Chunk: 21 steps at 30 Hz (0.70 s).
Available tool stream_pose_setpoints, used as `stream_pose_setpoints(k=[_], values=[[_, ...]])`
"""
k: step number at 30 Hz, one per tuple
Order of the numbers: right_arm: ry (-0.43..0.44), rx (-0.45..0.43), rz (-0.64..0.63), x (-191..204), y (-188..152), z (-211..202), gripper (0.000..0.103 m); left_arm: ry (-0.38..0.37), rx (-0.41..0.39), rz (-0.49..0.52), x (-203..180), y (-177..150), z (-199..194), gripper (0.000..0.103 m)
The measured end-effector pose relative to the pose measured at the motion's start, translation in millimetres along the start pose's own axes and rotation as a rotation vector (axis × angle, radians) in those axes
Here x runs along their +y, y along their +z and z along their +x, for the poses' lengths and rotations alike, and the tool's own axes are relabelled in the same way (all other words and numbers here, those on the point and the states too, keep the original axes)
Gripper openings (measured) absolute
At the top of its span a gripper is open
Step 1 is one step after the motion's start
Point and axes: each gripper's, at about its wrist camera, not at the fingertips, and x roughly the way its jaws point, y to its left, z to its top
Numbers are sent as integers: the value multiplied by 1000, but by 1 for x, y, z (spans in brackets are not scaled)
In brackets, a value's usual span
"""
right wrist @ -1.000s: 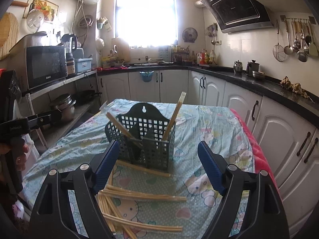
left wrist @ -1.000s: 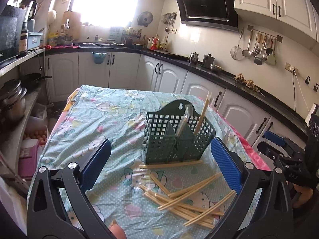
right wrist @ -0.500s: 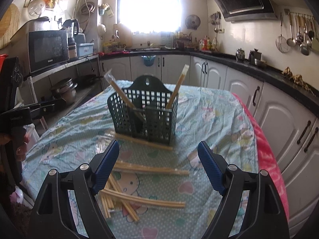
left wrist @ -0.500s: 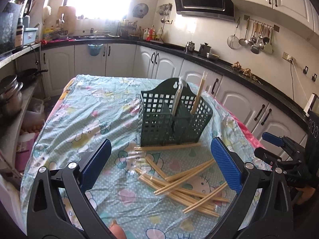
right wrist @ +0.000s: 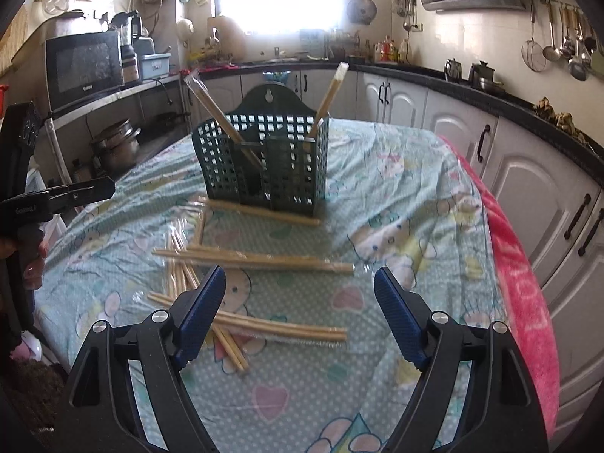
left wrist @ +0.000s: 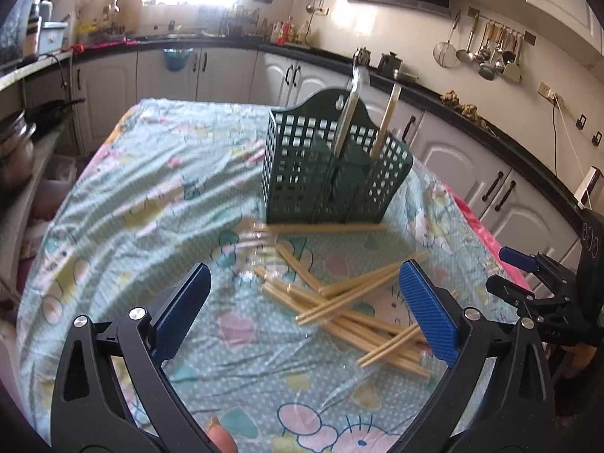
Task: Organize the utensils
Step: 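Pull both open tools back from the basket toward the chopstick pile, then close the left tool on another chopstick while the right tool grasps one too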
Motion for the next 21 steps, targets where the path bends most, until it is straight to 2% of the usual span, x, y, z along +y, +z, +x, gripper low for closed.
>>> stream_pose_setpoints(k=[4,8,14,16,21], values=[[-8,22,6,-4,-9,3,77,-19,31,-20,4,-8,8,92],[-5,48,22,-10,-16,10,73,-41,67,-37,6,-15,18,84],[7,88,60,-21,-22,23,64,-68,111,-63,8,-24,30,70],[12,107,79,-25,-24,29,57,-73,123,-68,9,-26,33,65],[16,137,105,-34,-28,39,47,-98,151,-92,11,-30,41,60]])
